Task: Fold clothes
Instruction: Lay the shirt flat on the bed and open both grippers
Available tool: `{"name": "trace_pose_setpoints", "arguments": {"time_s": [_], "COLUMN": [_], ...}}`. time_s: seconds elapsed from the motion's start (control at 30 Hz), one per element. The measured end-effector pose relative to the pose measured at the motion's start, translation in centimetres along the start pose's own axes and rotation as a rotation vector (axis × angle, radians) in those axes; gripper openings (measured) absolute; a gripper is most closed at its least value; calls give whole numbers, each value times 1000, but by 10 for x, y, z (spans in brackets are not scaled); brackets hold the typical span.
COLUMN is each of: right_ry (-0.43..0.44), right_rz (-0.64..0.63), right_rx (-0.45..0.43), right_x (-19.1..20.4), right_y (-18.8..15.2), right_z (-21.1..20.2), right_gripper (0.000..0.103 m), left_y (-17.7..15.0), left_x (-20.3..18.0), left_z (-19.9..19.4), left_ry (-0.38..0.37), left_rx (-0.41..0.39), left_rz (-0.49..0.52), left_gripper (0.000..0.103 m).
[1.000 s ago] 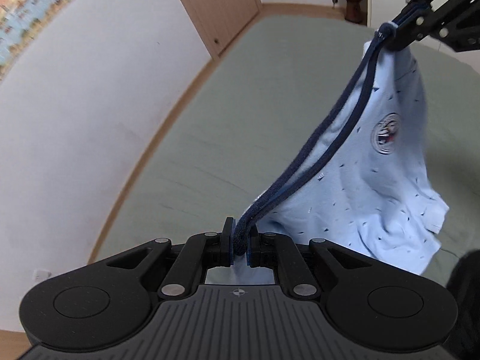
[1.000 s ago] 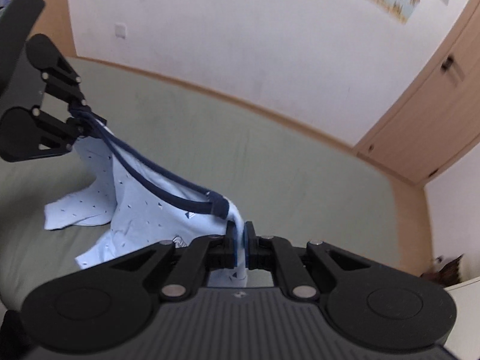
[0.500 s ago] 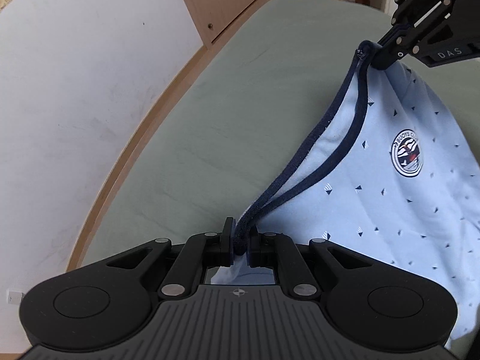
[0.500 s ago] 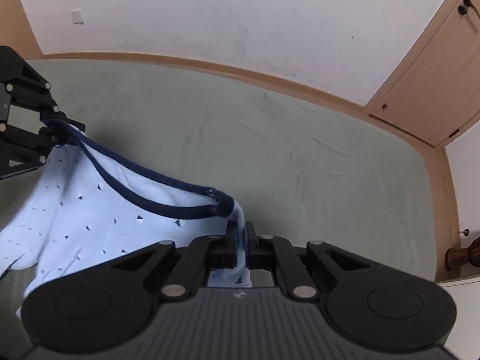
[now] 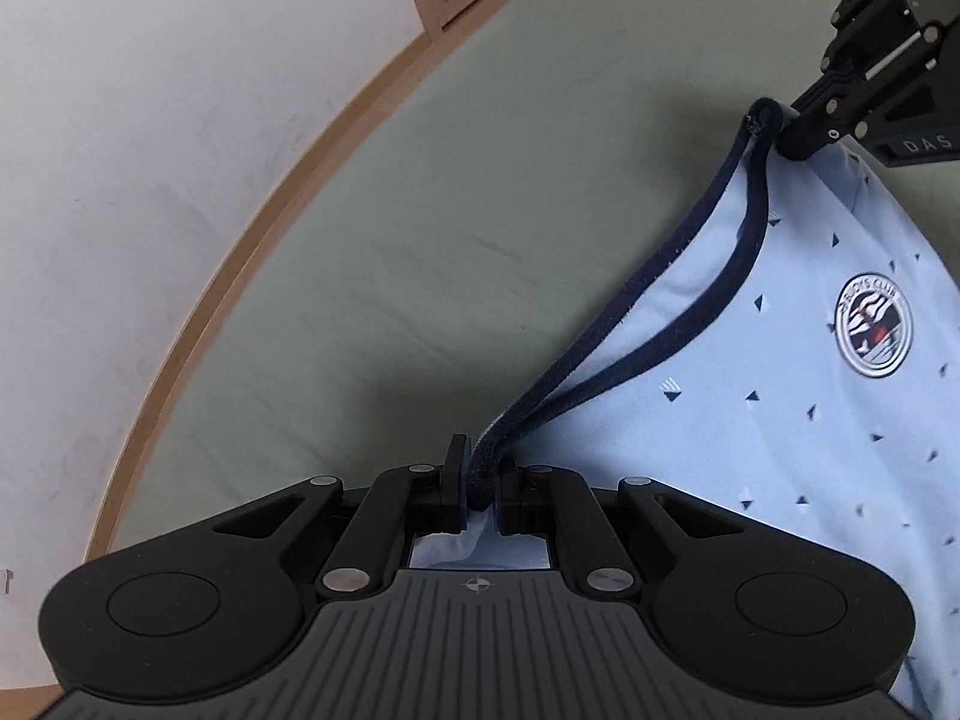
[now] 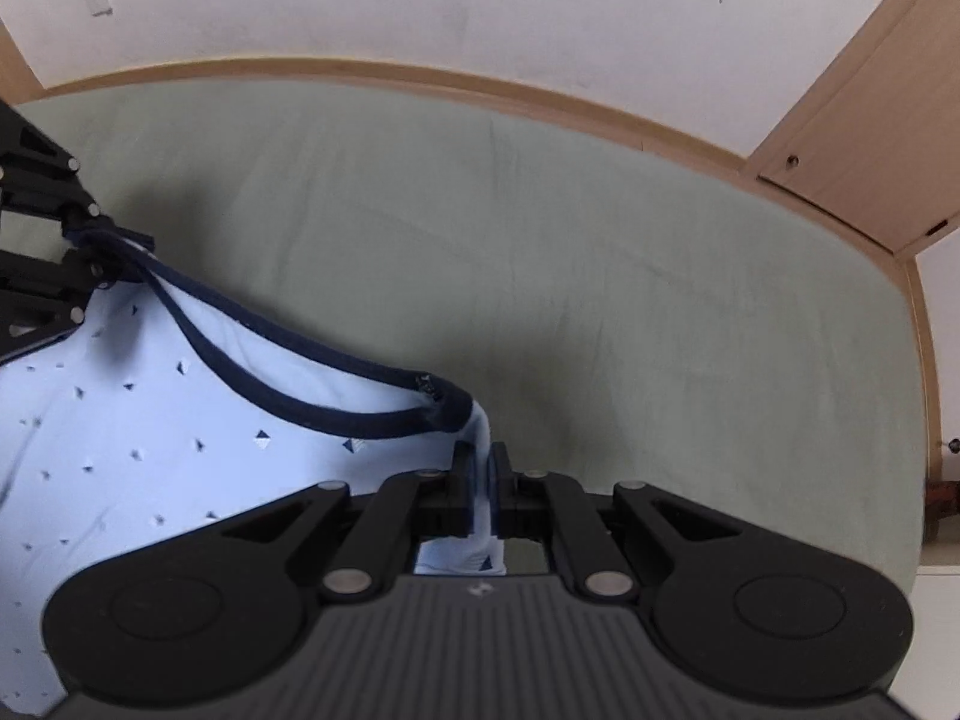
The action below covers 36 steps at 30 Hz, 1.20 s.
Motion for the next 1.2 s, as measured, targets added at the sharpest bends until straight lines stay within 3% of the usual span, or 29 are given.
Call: {"name": "trace_pose_setpoints", "arguments": {"time_s": [0.47,0.6,0.77,0.9,0.97,1.03,1.07,1.13,1.2], "right_ry": [13,-19,4,14,9,-50,-110,-130,-99], "right_rz": [57,37,127,155,183,192,191,226,254], "right_rx": [69,69,60,50,29,-15,-61,-91,-95], "right_x": [-11,-3,-9,-9,-13,-14,-15,-17,-17], "right_y": [-1,-2,-10,-11,-11,-12,-13,-18,-26], "right_z": [43,40,34,23,14,5,-2,-11,-21], "right_gripper": [4,4,4,4,10,39,43,43,41], "left_y": [20,21,13,17,18,18,17,12,10], "left_x": [18,17,11,33,40,43,44,46,50], "left_z": [8,5,2,7,1,-6,-10,-21,-33], "left_ry": [-30,-22,-28,-85,-100,-84,-74,-23,11], "left_rx": [47,35,7,-3,-19,-37,-45,-66,-74], "left_rz": [-94,-114,-117,-167,-215,-244,-255,-264,-259], "left_gripper": [9,9,9,9,9,12,20,35,42]}}
Point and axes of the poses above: each gripper's, at about its wrist camera, not at the fingertips, and z roughly the way its jaws point, x to its left, y to its top, the point moved 2 cm from there along z, roughly the way its jaws point, and after that the axes turned 8 degrees about z, right-handed, at the moved point
